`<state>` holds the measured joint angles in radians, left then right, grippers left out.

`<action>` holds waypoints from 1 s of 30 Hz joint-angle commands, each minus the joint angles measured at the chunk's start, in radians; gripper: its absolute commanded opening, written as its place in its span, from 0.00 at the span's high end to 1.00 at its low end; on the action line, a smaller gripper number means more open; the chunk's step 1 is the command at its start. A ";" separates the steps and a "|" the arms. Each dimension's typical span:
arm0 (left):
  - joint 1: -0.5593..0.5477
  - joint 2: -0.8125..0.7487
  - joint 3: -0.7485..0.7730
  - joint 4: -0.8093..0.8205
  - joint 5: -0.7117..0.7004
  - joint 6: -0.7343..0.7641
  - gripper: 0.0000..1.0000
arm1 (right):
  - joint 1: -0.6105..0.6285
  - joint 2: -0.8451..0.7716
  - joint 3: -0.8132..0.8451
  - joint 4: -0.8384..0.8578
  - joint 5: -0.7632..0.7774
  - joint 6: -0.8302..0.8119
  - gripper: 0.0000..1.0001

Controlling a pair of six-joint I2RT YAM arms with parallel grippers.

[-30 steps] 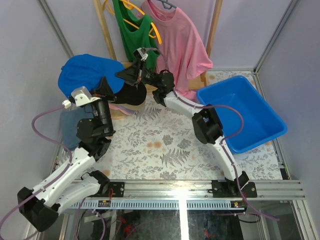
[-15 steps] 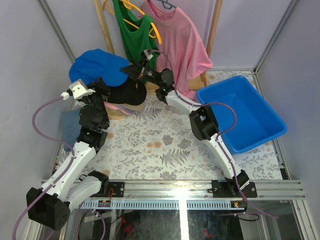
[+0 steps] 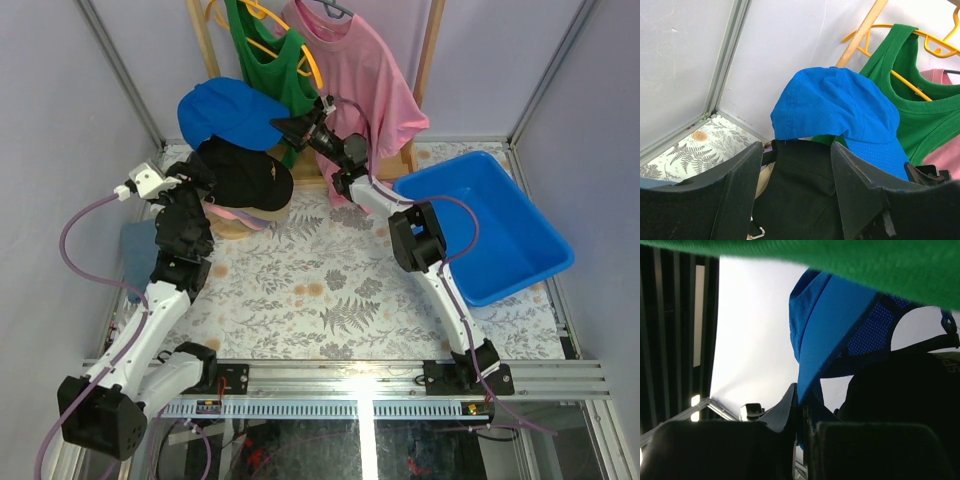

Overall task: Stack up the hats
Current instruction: Stack the hat on the hat.

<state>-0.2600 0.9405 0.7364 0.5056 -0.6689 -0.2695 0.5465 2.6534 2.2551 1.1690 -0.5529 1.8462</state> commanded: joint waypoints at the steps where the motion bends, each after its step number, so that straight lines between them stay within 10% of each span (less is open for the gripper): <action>1: 0.015 0.006 0.013 0.004 -0.002 -0.041 0.43 | 0.016 0.033 0.070 0.135 0.022 0.087 1.00; 17: 0.112 -0.023 0.206 -0.281 -0.066 -0.264 0.22 | 0.015 -0.043 -0.076 0.441 0.026 0.327 1.00; 30: 0.320 0.043 0.317 -0.493 0.239 -0.523 0.13 | 0.015 -0.062 -0.151 0.538 0.022 0.401 1.00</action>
<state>-0.0135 0.9482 1.0187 0.0940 -0.5808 -0.6716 0.5575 2.6862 2.0804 1.5589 -0.5358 2.0853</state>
